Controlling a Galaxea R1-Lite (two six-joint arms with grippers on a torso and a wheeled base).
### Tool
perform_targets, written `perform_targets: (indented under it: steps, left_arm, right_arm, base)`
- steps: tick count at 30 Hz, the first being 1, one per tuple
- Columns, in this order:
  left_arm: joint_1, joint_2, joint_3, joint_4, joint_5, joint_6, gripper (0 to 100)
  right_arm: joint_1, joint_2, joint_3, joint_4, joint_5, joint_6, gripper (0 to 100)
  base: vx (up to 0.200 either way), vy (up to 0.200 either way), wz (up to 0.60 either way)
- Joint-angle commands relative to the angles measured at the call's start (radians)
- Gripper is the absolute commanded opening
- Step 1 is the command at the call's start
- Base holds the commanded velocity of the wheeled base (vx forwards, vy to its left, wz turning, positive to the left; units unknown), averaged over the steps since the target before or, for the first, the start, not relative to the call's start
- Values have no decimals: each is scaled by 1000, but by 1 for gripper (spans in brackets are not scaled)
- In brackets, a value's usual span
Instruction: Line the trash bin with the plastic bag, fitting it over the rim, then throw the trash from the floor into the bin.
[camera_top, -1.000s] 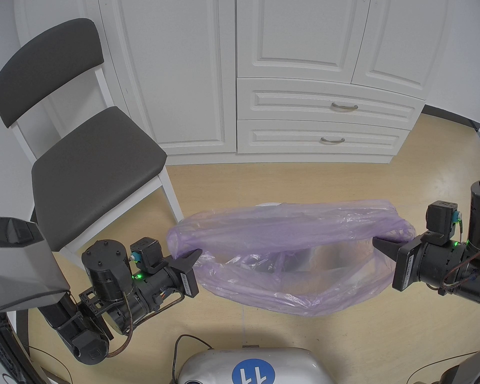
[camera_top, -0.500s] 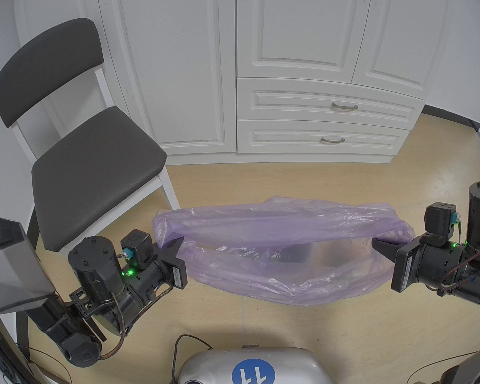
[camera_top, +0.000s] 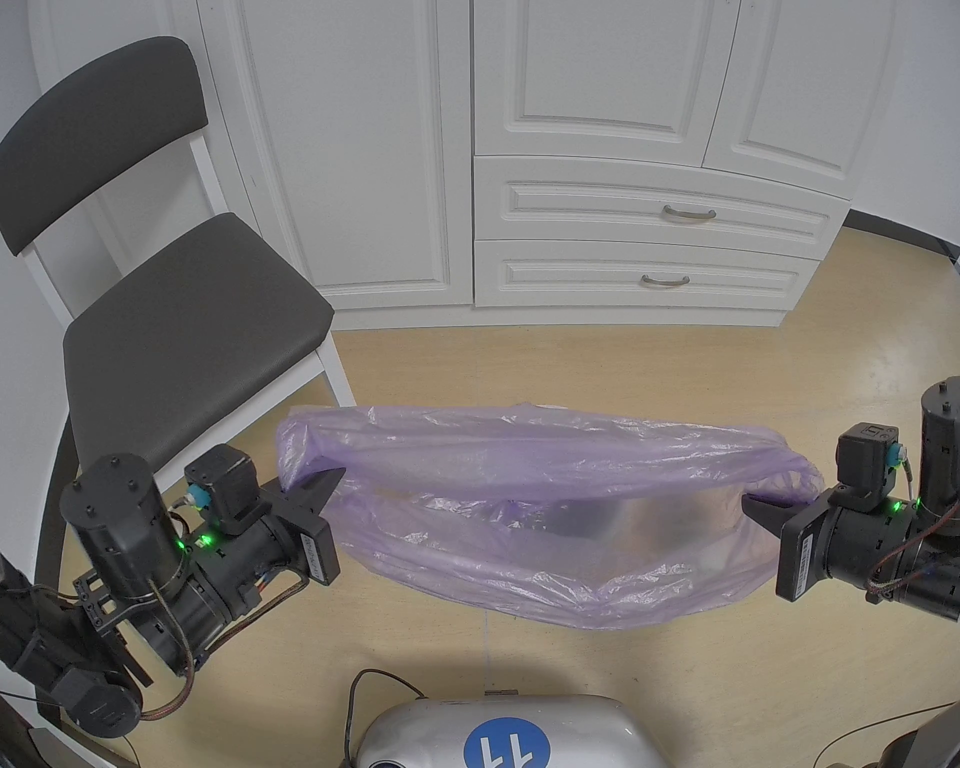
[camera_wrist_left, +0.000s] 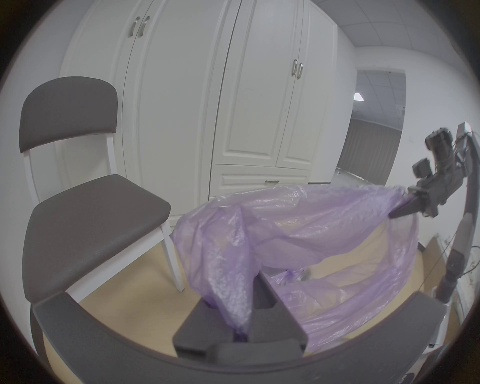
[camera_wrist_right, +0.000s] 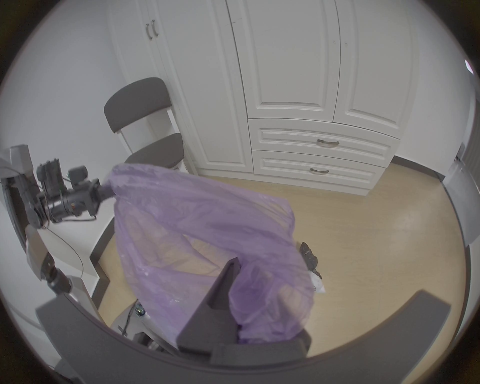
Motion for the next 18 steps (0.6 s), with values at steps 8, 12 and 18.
perform_targets:
  steps: [8, 12, 18]
  left_arm:
    - [16, -277, -18, 276, -49, -20, 0]
    - [31, -381, -59, 503, -93, -20, 0]
    - [97, -523, -138, 834, -222, -20, 0]
  right_arm:
    - [-16, -7, 27, 0, -3, -34, 0]
    - [-44, 10, 27, 0, -3, -34, 0]
    - [-64, 20, 30, 2, -1, -36, 0]
  base:
    - [0, 0, 0]
    - [0, 0, 0]
    - [0, 0, 0]
